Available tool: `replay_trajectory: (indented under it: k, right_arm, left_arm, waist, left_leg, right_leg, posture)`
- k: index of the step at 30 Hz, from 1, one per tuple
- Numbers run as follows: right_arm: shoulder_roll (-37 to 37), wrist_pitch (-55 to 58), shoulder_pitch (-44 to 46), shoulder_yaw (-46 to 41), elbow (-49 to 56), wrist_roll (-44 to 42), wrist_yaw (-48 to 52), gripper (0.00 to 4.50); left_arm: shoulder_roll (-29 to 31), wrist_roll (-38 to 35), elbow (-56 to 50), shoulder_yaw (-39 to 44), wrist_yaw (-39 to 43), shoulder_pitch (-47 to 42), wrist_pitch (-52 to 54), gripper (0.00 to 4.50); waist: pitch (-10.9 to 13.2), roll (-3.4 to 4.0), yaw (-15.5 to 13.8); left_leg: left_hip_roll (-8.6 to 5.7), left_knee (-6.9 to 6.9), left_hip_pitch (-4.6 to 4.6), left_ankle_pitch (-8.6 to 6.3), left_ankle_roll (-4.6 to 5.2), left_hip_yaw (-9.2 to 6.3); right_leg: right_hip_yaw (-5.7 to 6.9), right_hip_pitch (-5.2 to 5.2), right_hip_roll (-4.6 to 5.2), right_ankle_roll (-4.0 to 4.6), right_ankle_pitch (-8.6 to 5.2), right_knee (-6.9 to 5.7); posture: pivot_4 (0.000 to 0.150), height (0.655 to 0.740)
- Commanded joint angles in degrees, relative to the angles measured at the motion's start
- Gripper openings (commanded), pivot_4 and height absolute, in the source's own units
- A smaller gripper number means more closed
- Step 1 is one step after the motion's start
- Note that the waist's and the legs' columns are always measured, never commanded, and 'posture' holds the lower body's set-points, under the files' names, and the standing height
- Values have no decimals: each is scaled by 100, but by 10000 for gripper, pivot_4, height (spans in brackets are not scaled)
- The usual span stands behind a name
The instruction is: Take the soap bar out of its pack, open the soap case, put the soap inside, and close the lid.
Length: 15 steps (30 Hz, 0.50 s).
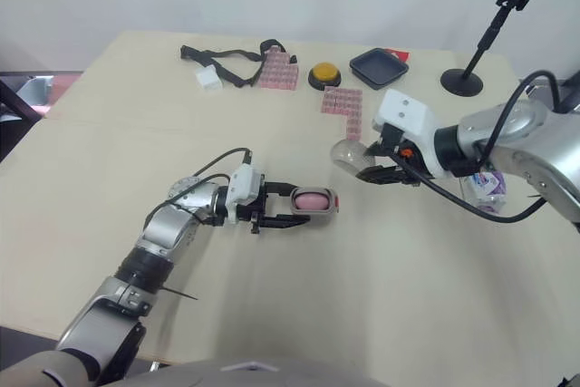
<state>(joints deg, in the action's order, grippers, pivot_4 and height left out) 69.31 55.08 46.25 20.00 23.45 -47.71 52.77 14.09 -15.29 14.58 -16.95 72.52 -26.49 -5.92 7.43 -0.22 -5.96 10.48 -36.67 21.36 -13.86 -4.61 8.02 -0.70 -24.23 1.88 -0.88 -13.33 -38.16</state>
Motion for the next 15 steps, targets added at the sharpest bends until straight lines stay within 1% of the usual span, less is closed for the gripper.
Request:
replay_trajectory:
  k: [1,4,7,11,15]
  right_arm:
    - [-114,100,407,122,269,344,755,18999]
    - [-281,418,704,422,497,608,1030,18999]
    - [-524,609,919,709,604,965,1056,18999]
    - [-824,867,1064,889,672,1224,1011,18999]
    - [-939,976,1111,1097,777,1482,1113,18999]
  left_arm:
    - [-120,-12,69,-12,29,-201,-136,19123]
    - [-222,27,179,-47,67,-287,-135,19123]
    - [-270,43,227,-91,122,-307,-87,19123]
    - [-272,49,210,-138,165,-300,-27,19123]
    - [-288,65,234,-146,175,-317,-12,19123]
  waist:
    - [0,0,2]
    - [0,0,-13]
    - [-1,1,-13]
    - [-1,1,-16]
    - [-1,2,-29]
  left_leg:
    - [1,-4,0,0,2,0]
    - [12,-9,0,0,7,2]
    - [19,-11,-1,1,10,6]
    - [23,-11,-2,2,11,9]
    - [22,-11,-1,2,11,11]
  right_leg:
    - [0,-1,0,1,0,-5]
    - [-1,-2,3,3,-1,-7]
    - [-4,-4,3,4,0,-16]
    - [-6,-6,4,5,-1,-17]
    - [-8,-10,3,5,0,-25]
  posture:
    - [1500,7338]
    - [1500,7338]
    - [1500,7338]
    - [1500,7338]
    - [1500,7338]
